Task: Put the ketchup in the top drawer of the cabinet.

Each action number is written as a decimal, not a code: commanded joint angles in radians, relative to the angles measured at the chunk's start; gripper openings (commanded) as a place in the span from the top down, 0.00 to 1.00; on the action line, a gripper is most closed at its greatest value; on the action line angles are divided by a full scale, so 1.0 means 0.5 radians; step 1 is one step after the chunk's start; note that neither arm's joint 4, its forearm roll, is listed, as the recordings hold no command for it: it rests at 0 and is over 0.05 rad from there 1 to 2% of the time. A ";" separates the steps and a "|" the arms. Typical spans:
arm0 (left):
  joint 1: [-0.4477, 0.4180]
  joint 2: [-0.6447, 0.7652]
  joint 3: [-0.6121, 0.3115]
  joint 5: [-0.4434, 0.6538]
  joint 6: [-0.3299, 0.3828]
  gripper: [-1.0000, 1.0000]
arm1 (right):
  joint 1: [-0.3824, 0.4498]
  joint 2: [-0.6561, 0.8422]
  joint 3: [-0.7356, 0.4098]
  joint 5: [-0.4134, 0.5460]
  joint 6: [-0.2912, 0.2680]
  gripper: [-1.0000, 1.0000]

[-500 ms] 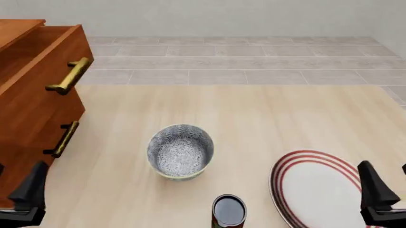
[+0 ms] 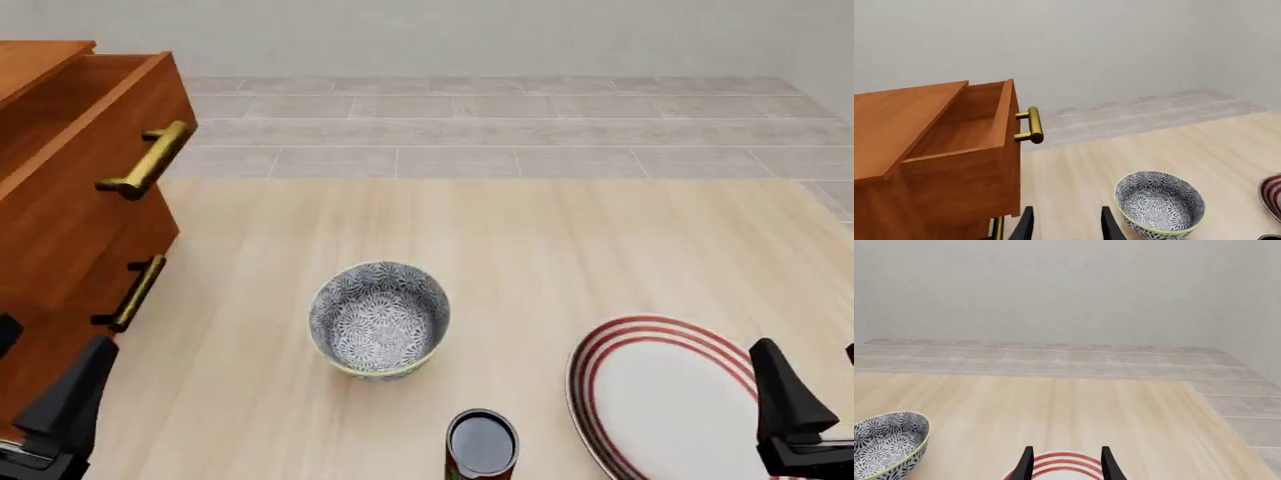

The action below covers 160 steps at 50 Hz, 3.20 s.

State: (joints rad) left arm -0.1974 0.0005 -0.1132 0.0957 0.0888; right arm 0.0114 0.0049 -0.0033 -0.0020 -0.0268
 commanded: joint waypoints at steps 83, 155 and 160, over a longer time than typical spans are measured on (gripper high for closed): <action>-1.802 2.859 -0.455 -1.283 0.028 0.00 | 0.076 0.010 0.006 0.019 0.028 0.00; -1.916 3.520 -0.682 -1.488 -0.252 0.00 | 0.094 0.054 0.006 0.003 0.056 0.00; -1.916 3.525 -0.684 -1.492 -0.256 0.00 | 0.093 0.052 0.005 0.004 0.059 0.00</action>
State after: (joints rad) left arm -1.1398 1.7446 -0.4501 -0.6512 -0.0250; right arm 0.0566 0.0299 -0.0006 -0.0001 0.0010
